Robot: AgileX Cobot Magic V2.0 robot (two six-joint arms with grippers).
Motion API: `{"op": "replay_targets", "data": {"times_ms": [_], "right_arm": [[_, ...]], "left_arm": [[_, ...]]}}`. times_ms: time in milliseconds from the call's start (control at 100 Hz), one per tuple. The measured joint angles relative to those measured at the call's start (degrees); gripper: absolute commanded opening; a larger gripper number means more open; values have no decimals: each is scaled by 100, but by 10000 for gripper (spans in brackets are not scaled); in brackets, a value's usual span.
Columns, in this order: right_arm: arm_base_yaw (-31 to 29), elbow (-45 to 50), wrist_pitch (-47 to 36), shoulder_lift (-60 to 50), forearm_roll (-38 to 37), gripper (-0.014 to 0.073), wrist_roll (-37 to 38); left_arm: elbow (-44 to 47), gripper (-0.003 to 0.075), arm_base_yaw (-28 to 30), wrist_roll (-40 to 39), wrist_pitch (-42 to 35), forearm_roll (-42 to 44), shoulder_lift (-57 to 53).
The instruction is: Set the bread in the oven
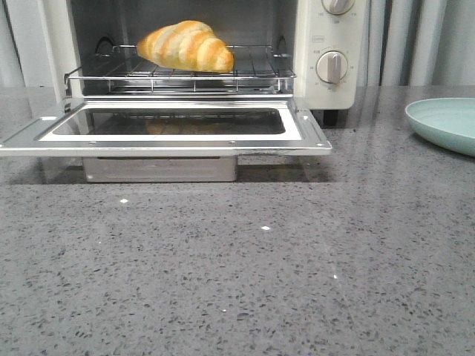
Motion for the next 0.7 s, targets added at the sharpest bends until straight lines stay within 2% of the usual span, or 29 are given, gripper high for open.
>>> {"op": "replay_targets", "data": {"times_ms": [230, 430, 560, 700], "right_arm": [[0, 87, -28, 0, 0, -48, 0], [-110, 731, -67, -58, 0, -48, 0], [-700, 1553, -400, -83, 410, -48, 0], [-1664, 2665, -1508, -95, 992, -48, 0]], "left_arm": [[0, -21, 0, 0, 0, 0, 0], [0, -21, 0, 0, 0, 0, 0], [0, -21, 0, 0, 0, 0, 0], [0, -21, 0, 0, 0, 0, 0]]}}
